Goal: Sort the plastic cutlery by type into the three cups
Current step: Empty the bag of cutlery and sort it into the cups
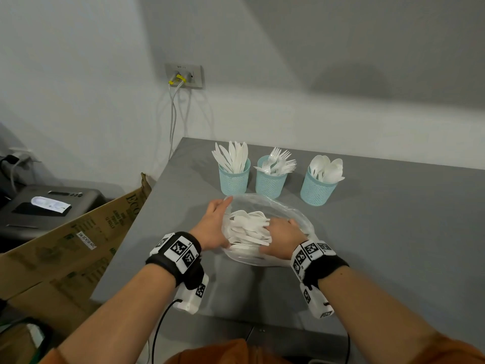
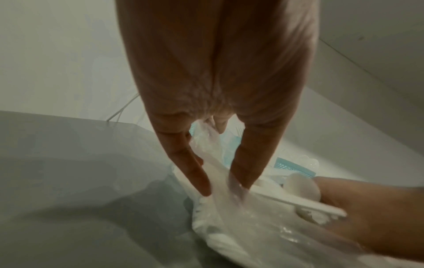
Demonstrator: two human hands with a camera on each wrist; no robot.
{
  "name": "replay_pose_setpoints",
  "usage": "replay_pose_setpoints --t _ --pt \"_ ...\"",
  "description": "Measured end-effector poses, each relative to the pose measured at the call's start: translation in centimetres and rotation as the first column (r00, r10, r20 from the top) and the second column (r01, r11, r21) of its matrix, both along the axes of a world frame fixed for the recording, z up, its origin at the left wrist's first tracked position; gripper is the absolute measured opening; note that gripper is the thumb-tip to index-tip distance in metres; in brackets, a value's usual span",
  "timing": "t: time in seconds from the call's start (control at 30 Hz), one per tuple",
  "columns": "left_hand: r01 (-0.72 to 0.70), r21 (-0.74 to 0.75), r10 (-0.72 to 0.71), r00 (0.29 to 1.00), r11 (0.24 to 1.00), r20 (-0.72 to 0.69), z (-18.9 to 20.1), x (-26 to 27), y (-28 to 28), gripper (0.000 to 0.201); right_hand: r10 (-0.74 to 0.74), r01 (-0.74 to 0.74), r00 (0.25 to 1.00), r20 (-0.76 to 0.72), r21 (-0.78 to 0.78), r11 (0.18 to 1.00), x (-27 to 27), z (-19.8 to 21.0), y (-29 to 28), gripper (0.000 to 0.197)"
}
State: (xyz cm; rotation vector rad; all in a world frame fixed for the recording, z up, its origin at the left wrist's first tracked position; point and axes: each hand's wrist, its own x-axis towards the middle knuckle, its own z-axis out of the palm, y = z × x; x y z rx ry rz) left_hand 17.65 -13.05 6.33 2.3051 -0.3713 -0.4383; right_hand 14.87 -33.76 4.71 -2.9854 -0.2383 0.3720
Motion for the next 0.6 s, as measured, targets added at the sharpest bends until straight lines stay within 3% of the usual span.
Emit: replay_pose_setpoints --t 0.13,0.27,0.4,0.6 --pt "-0.016 0.010 0.016 1.000 1.000 0.006 0.3 0.1 0.3 0.117 -0.051 0.053 0.998 -0.036 0.081 0.995 0.4 0.6 -0.8 0.039" --pt "-0.018 0.018 0.018 1.000 1.000 0.004 0.4 0.1 0.5 0.116 -0.055 0.054 0.998 0.016 0.046 0.997 0.5 0.9 -1.4 0.041" --pt "-0.005 0.005 0.005 1.000 1.000 -0.012 0.5 0.1 0.2 0.116 -0.005 0.003 0.999 -0.047 -0.044 0.999 0.3 0.8 -0.6 0.045" --pt "-0.001 -0.011 0.000 1.000 1.000 -0.021 0.7 0.1 -0.1 0.114 0.020 -0.018 1.000 -0.021 0.069 0.997 0.2 0.3 1.4 0.045"
